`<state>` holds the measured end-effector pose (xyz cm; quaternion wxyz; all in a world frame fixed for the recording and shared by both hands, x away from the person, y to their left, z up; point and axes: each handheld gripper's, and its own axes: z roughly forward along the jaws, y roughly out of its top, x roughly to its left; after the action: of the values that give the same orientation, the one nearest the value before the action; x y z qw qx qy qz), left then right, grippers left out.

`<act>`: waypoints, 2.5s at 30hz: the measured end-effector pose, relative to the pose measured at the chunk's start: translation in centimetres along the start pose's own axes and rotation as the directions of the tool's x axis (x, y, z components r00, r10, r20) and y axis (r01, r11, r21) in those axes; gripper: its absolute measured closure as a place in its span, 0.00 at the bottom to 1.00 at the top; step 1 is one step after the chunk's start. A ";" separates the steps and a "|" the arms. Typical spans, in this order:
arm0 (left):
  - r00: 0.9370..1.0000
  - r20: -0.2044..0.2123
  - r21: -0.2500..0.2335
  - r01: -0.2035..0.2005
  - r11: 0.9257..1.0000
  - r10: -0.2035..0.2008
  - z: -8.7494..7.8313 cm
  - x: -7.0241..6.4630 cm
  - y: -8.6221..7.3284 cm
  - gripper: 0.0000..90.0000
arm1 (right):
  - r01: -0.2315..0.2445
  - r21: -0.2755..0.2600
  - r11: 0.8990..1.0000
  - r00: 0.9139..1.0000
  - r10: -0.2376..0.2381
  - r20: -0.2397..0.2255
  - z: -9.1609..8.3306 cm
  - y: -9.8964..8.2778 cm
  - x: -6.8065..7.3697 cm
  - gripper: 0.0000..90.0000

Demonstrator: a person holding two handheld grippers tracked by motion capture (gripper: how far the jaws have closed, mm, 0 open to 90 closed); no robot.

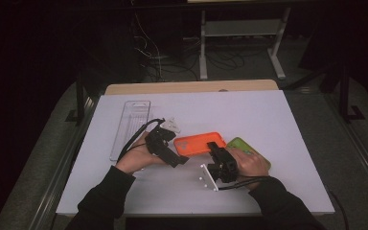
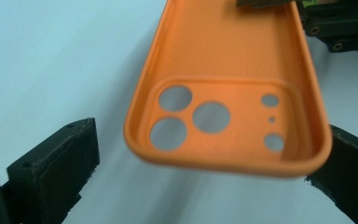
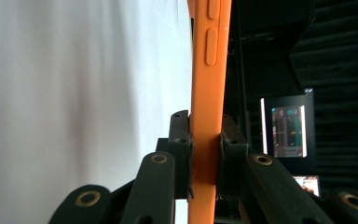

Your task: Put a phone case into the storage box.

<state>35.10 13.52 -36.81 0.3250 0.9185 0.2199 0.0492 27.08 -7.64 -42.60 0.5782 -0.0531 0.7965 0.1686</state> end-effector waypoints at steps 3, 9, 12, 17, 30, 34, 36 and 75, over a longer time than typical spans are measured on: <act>1.000 -0.013 0.013 -0.004 1.000 0.004 0.0 0.1 -0.1 0.00 | -0.042 0.012 0.999 0.999 0.042 -0.030 0.1 -0.3 -0.3 0.86; 1.000 -0.018 0.015 0.004 1.000 -0.004 0.0 0.1 -0.1 0.00 | -0.140 0.022 0.990 0.986 0.141 -0.086 0.2 -0.8 -0.9 0.86; 0.999 -0.019 0.000 0.028 1.000 -0.028 0.1 0.0 -0.1 0.00 | -0.157 0.030 0.987 0.982 0.159 -0.102 0.2 -1.0 -1.1 0.86; 0.999 -0.018 -0.017 0.050 0.999 -0.050 0.0 0.1 -0.2 0.00 | -0.237 0.033 0.971 0.965 0.239 -0.111 0.2 -1.1 -1.5 0.86; 0.998 -0.029 -0.061 0.051 0.997 -0.053 -0.1 0.2 -0.1 0.00 | -0.471 0.036 0.881 0.859 0.468 -0.208 0.2 -1.7 -2.9 0.86; 0.998 -0.031 -0.069 0.049 0.996 -0.051 -0.1 0.2 -0.1 0.00 | -0.569 0.053 0.821 0.785 0.561 -0.263 0.3 -2.0 -3.3 0.86; 0.998 -0.033 -0.066 0.043 0.997 -0.045 -0.3 0.2 -0.1 0.00 | -0.588 0.056 0.807 0.767 0.578 -0.278 0.4 -2.2 -3.4 0.86; 0.986 -0.013 -0.224 0.159 0.962 -0.166 -1.1 0.5 0.3 0.00 | -0.915 0.214 0.342 0.215 0.863 -0.458 1.8 -3.6 -3.7 0.87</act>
<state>35.39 14.17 -35.81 0.4252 0.8543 0.2926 0.0614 30.97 -10.81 -40.34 0.1462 0.3411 0.7897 0.4885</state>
